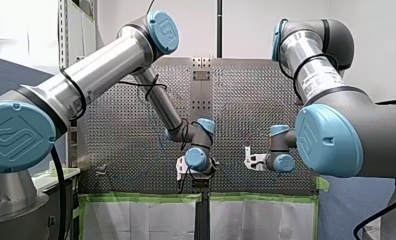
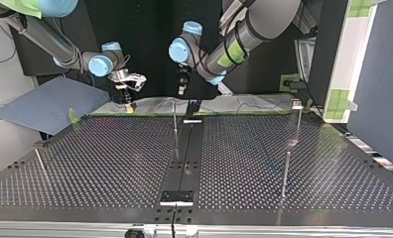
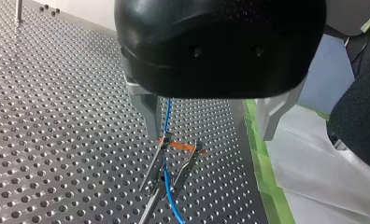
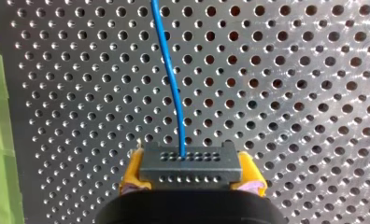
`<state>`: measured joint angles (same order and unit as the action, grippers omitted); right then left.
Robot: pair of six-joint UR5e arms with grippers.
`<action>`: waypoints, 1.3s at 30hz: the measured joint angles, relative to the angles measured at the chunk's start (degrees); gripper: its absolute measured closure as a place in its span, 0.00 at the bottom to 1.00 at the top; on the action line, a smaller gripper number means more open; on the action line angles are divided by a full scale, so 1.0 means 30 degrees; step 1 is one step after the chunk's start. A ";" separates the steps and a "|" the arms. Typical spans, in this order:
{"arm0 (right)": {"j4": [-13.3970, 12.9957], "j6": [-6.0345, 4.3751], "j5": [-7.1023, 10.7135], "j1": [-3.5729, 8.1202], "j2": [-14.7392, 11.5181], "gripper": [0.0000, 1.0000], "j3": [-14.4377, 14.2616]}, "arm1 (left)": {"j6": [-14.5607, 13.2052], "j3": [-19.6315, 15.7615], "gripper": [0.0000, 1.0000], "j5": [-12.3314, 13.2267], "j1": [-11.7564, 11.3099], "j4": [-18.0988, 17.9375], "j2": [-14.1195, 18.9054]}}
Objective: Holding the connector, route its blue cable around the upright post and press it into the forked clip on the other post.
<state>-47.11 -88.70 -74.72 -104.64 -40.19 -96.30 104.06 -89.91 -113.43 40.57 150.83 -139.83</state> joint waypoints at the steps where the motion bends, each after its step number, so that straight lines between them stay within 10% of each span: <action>1: -0.0001 0.0001 0.0000 0.0000 0.0000 1.00 0.0002 | 0.0002 0.0001 0.00 -0.0006 -0.0001 0.0000 0.0000; 39: 0.0167 0.0033 0.0027 -0.0131 -0.0005 1.00 0.0001 | -0.0346 -0.5245 0.00 -0.1115 0.1501 -0.4670 0.5185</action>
<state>-46.61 -88.60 -74.64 -105.03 -40.20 -96.30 103.02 -105.64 -116.77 45.08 136.83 -124.28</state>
